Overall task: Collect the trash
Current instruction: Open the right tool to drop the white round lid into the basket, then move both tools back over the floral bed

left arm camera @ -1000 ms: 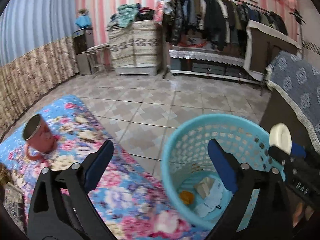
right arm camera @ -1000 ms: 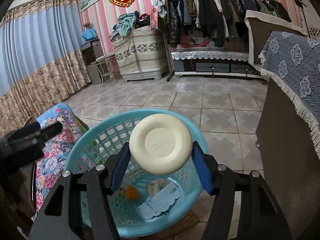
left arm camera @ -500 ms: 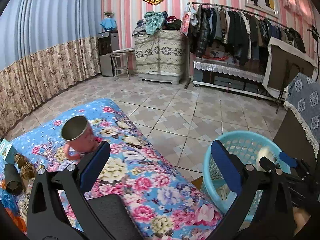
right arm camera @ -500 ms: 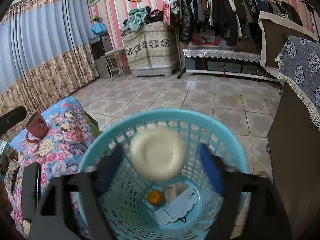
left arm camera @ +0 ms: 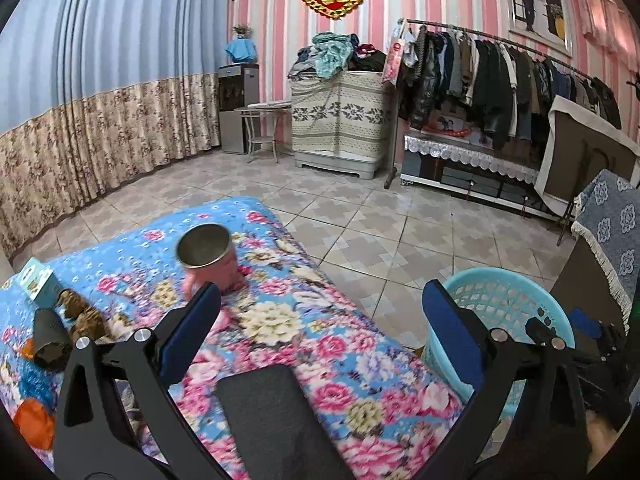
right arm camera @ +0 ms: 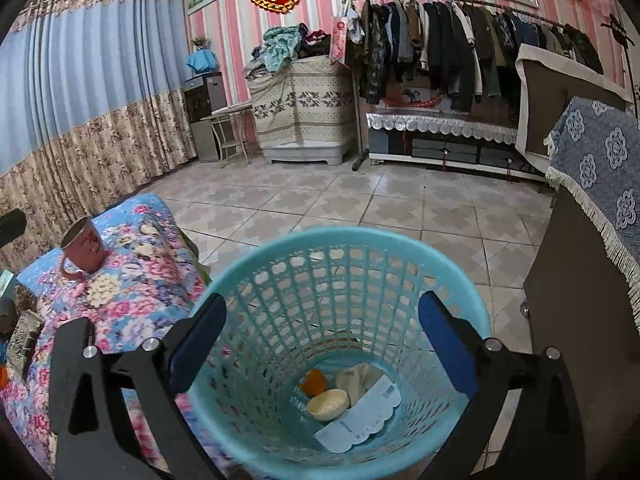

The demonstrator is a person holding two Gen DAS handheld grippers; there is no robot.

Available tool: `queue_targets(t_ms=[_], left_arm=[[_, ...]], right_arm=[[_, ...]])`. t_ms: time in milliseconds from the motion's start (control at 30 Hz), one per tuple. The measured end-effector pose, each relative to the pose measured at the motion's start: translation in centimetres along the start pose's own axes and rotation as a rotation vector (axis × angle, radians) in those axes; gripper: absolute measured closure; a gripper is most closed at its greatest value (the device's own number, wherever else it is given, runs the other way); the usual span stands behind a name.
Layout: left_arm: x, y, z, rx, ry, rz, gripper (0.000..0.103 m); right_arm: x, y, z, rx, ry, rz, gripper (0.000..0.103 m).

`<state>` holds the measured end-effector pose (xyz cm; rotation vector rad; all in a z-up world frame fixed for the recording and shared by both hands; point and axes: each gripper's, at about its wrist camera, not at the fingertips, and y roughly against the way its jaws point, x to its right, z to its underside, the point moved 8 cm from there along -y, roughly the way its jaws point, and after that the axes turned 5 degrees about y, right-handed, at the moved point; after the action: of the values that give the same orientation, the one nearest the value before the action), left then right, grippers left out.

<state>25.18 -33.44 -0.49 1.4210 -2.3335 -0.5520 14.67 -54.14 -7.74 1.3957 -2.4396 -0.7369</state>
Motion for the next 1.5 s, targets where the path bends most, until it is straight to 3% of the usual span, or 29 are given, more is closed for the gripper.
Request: queue_targets(t_ms=[367,833,1167,1500], left_arm=[[-11.0,6.7,1.5,0.024,0.071,-0.132,0.005],[-27.7,14.4,6.2,0.019,0.153,-0.42,0.005],[-34.3,16.8,9.8,-0.011,0.232,-0.497,0.005],[-37.1,16.7,13.3,-0.048,0.338,-0.519,0.005]], right_arm=[[-9.2,3.8,-1.2,0.052,0.058,-0.139,0.007],[-24.5,8.6,0.0,0.065,0.189,-0.369,0.006],[-32.1,9.1,3.8,0.022,0.297,-0.453,0.006],[-34.0,7.9,6.2,-0.014,0.367,-0.452,0.006]])
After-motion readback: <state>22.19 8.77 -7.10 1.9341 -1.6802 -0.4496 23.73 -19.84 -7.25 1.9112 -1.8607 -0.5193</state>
